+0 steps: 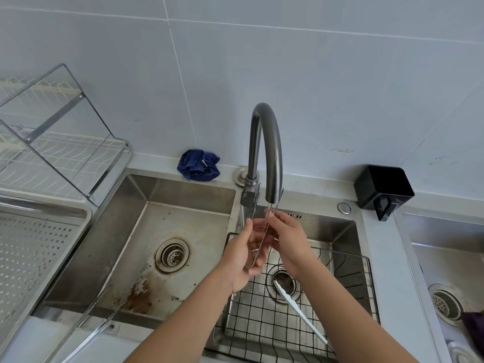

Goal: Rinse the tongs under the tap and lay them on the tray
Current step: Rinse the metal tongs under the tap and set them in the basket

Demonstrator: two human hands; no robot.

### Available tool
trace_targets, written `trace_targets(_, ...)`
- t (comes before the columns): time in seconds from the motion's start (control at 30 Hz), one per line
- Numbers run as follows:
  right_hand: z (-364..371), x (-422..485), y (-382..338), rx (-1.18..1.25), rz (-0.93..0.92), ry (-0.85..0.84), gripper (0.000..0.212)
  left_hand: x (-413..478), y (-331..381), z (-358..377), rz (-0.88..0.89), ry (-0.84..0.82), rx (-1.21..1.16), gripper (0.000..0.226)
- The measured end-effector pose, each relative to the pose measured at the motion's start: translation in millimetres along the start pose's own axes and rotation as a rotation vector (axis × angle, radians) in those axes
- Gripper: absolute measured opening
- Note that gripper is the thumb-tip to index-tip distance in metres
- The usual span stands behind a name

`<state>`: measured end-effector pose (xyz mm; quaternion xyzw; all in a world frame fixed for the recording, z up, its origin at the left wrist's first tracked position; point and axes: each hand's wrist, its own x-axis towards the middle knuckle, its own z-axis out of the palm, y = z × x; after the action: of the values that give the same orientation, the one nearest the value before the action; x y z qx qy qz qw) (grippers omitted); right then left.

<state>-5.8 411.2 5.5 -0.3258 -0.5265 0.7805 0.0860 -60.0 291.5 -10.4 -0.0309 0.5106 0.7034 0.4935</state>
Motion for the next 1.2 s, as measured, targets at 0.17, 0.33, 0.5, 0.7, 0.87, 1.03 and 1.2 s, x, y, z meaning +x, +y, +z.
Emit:
trace_targets(0.17, 5.2, 1.9, 4.1, -0.048, -0.029, 0.011, 0.014, -1.6, -1.4, -8.2, 0.121, 0.099, 0.113, 0.045)
trace_targets(0.33, 16.7, 1.1, 11.4, -0.114, -0.049, 0.022, 0.01, -6.1, 2.7, -5.7, 0.166, 0.091, 0.173, 0.045)
trace_targets(0.5, 19.2, 19.5, 1.3, -0.243, -0.055, 0.305, 0.021, -14.4, -2.7, -0.4, 0.213, 0.121, 0.341, 0.034)
trace_targets(0.7, 36.2, 4.9, 32.4, -0.167, 0.108, 0.086, 0.015, -9.2, -5.3, 4.9, 0.218, 0.273, 0.349, 0.02)
trace_targets(0.87, 29.8, 16.3, 10.4, 0.013, 0.05, 0.084, 0.014, -8.0, -2.9, -8.6, 0.186, 0.189, 0.272, 0.021)
trace_targets(1.03, 37.9, 13.2, -11.0, 0.265, 0.109, -0.074, 0.023, -10.8, -7.4, -13.3, 0.171, 0.158, 0.27, 0.051)
trace_targets(1.2, 25.6, 5.7, -13.6, 0.43, 0.13, -0.241, 0.032, -25.1, -13.5, -28.7, 0.02, -0.024, 0.315, 0.069)
